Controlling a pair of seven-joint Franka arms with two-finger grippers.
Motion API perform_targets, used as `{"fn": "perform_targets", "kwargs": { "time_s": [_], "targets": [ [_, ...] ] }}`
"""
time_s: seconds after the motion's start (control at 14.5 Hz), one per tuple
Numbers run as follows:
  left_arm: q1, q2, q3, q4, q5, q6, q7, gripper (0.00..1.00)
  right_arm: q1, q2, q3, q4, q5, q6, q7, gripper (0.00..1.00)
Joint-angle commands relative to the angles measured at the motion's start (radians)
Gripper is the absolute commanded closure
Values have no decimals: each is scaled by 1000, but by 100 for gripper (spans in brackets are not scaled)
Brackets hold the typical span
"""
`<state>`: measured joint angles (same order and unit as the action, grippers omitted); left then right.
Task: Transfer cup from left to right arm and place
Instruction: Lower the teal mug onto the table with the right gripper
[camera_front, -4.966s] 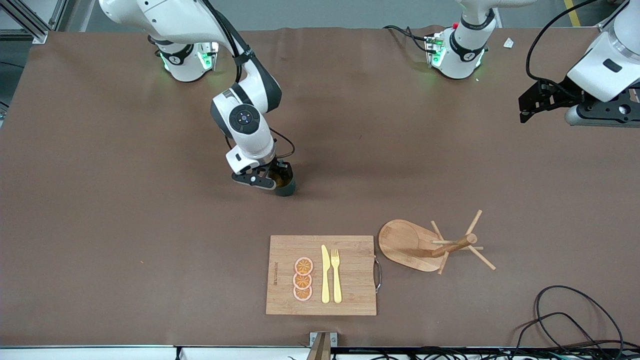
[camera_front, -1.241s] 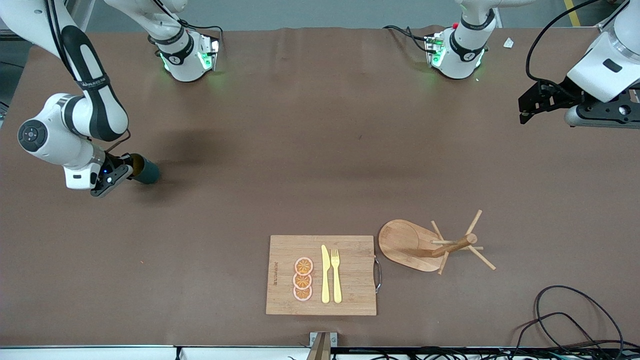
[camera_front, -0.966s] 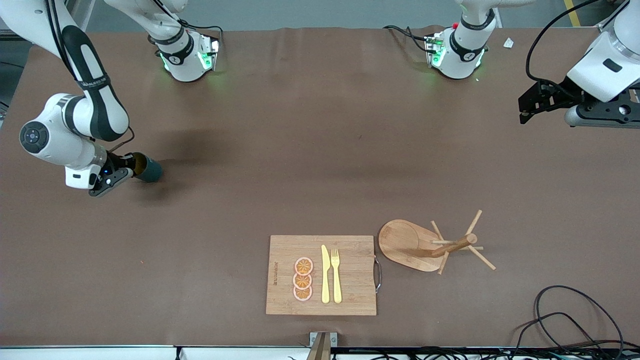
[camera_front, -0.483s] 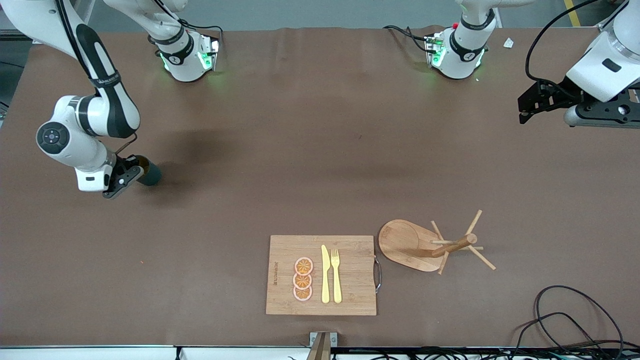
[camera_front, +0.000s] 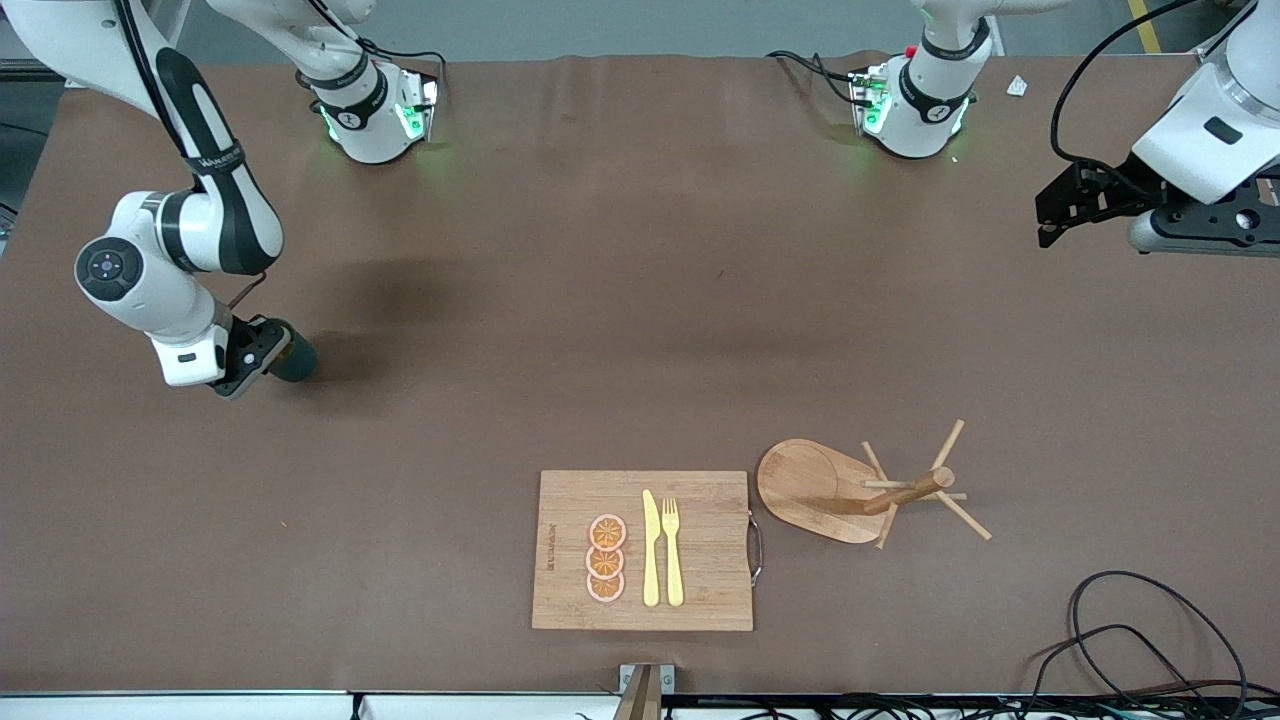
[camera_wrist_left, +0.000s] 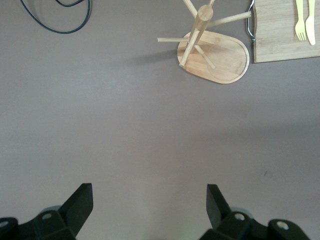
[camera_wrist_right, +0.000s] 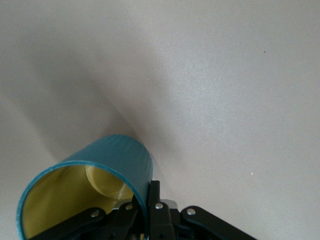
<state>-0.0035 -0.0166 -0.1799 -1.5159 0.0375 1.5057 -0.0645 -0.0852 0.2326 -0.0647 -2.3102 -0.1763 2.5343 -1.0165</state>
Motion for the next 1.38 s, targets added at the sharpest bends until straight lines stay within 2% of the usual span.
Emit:
{"fn": "perform_targets", "kwargs": {
  "time_s": [0.0,0.34,0.69,1.03,1.1,1.17,1.24,1.31],
  "targets": [
    [7,0,-3,16,-2,-21,18,0,-8,-13,11,-23,-15,14,-14,100],
    [3,1,-3,17,-1,-21,18,0,-10,-13,45,-28,9,14,-23,100],
    [2,0,-4,17,1,-21,17,0,-11,-13,51,-35,242,1,-229,100],
    [0,1,-9,17,1,-21,15,0,-1,-12,49,-28,250,-9,-225,98],
    [0,1,-9,17,1,-21,15,0,2,-10,49,-23,250,-18,-221,85],
    [2,1,-10,17,-1,-21,17,0,7,-4,49,-14,250,-25,-215,51],
    [2,0,-9,17,-1,-21,17,0,5,-4,49,-14,251,-26,-214,39],
    [2,0,-10,17,-1,-21,17,0,5,-7,49,-15,252,-23,-217,14]
  ]
}}
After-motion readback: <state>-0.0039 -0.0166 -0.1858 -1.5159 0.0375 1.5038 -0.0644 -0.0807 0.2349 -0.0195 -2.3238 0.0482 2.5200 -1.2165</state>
